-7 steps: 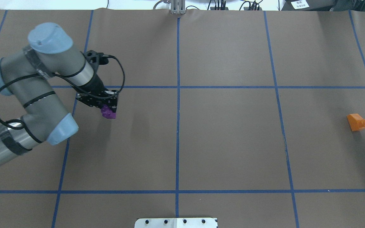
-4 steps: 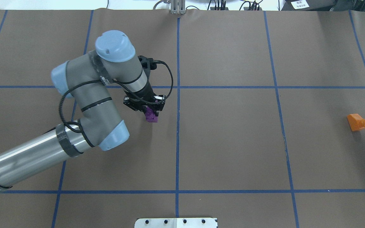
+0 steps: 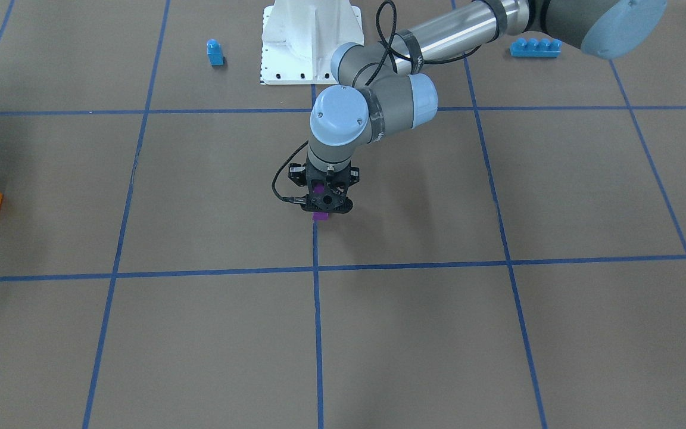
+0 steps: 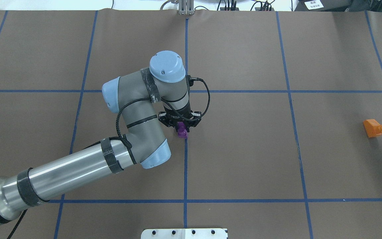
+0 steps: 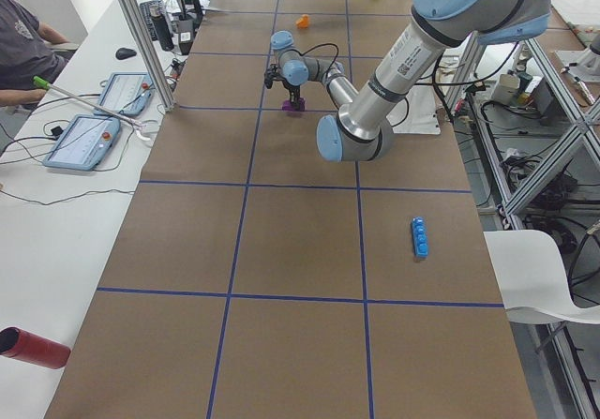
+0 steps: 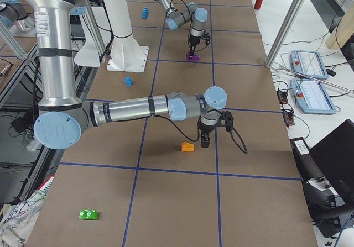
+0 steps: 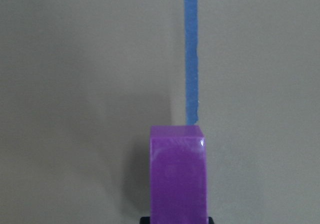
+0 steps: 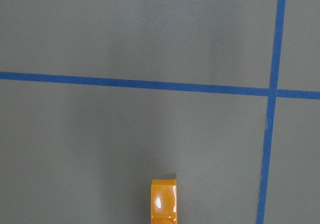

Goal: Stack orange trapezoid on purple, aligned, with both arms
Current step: 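Carry the purple block with the left gripper toward the table center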

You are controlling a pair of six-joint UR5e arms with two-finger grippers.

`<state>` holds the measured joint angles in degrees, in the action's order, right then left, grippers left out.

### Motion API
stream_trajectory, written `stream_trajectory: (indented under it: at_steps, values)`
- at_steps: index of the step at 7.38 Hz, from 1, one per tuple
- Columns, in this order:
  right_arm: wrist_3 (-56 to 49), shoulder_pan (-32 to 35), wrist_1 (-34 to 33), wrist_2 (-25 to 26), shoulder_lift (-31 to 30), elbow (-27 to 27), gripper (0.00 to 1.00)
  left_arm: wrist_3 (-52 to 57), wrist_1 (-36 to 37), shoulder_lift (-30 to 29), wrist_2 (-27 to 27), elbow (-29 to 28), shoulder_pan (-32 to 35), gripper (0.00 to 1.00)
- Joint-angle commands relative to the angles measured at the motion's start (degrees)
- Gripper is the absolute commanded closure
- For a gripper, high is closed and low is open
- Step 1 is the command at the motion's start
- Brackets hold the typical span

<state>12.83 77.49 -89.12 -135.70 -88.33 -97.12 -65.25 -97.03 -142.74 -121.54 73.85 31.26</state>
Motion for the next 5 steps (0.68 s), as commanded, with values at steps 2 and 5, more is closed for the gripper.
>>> stream_trajectory:
  at_steps: [2,5]
  values:
    - [0.18,-0.41,0.00,0.09,-0.09,0.09,0.00,-1.37,0.00,-0.43,0.08,-0.64,-0.84,0.82]
    - [0.18,-1.37,0.00,0.18,-0.09,0.18,0.00,-3.39,-0.26,-0.43,1.82,-0.47,-0.93,0.00]
